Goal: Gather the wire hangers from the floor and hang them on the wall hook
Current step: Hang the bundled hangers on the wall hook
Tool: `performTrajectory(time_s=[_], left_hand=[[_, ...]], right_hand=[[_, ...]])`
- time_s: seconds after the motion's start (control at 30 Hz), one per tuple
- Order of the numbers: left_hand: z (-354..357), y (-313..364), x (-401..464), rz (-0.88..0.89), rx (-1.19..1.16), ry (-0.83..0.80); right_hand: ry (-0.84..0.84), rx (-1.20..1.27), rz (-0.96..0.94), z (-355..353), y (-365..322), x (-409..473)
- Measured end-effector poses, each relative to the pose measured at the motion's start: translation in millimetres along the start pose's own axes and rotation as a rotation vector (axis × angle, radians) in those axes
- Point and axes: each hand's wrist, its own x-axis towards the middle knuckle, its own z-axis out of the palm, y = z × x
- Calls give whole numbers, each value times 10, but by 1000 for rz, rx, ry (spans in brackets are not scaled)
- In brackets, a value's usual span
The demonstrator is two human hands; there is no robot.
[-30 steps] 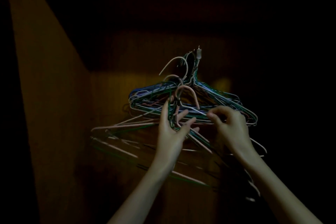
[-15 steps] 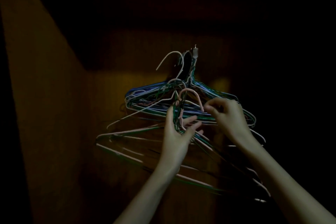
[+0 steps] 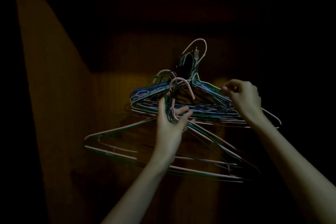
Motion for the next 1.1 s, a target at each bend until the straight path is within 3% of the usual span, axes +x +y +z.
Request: performTrajectory(time_s=[0.43, 0.9, 1.0, 1.1], left_hand=[[-3, -4, 87, -13, 1, 60], [-17, 86, 24, -60, -38, 117], [-24, 78, 0, -95, -39, 128], [-14, 111, -55, -101, -51, 130]], right_hand=[[-204, -105, 27, 354, 138, 340], [-83, -187, -36, 306, 147, 168], [-119, -33, -55, 141, -5, -34], [-312, 199, -142, -6, -236, -402]])
